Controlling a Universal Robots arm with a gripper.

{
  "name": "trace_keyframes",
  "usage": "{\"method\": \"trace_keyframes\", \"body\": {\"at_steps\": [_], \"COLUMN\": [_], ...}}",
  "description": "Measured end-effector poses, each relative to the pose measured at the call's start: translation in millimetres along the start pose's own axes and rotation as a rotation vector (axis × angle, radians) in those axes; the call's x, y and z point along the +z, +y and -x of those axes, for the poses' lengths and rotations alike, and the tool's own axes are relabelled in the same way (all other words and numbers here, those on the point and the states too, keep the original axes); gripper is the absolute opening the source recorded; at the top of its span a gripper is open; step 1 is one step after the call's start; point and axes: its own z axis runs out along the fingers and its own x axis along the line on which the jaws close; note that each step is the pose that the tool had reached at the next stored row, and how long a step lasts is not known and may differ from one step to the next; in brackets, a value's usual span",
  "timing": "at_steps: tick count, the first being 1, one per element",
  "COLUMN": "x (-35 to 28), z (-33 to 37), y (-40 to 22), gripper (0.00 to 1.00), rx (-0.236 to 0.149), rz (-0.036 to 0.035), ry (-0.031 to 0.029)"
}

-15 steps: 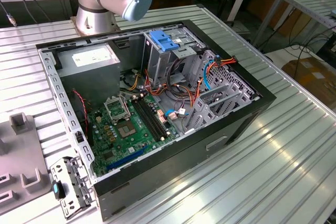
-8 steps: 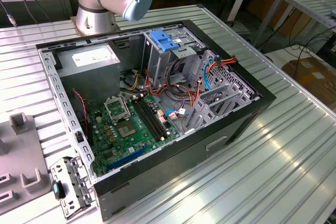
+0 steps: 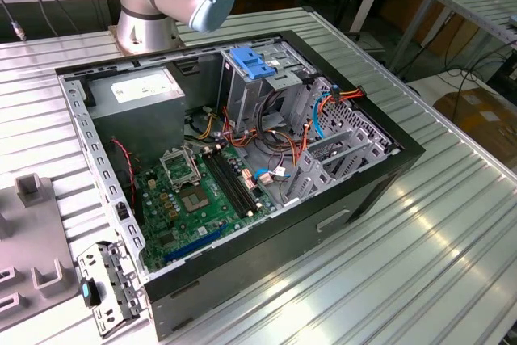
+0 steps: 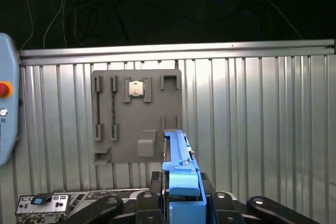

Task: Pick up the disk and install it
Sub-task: 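Pick up the disk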

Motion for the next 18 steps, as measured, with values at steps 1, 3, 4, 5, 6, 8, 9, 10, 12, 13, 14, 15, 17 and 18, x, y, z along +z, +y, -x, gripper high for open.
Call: {"method": "trace_keyframes", "body": {"at_steps": [1,3,4,5,6,8,9,10,12,13,14,15,17,18], "x": [0.0,0.0,0.0,0.1,0.1,0.2,0.3,0.3,0.4,0.5,0.5,0.6,0.7,0.7], "z": [0.0,0.2,0.2,0.2,0.3,0.4,0.5,0.5,0.7,0.8,0.9,1.0,1.1,1.1], "y": [-1.1,-3.3,-4.3,-5.4,-6.5,-9.2,-10.6,-12.0,-15.6,-17.9,-20.5,-22.2,-24.6,-25.9], "gripper": [0.37,0.37,0.37,0.37,0.37,0.37,0.37,0.37,0.37,0.37,0.37,0.37,0.37,0.37], "rx": [0.000,0.000,0.000,0.000,0.000,0.000,0.000,0.000,0.000,0.000,0.000,0.000,0.000,0.000], "rz": [0.0000,0.0001,0.0001,0.0001,0.0001,0.0001,0.0000,0.0001,0.0001,0.0000,0.0001,0.0001,0.0001,0.0001], "ry": [0.0000,0.0001,0.0001,0.0001,0.0001,0.0001,0.0000,0.0000,0.0000,0.0000,0.0000,0.0001,0.0000,0.0001]}}
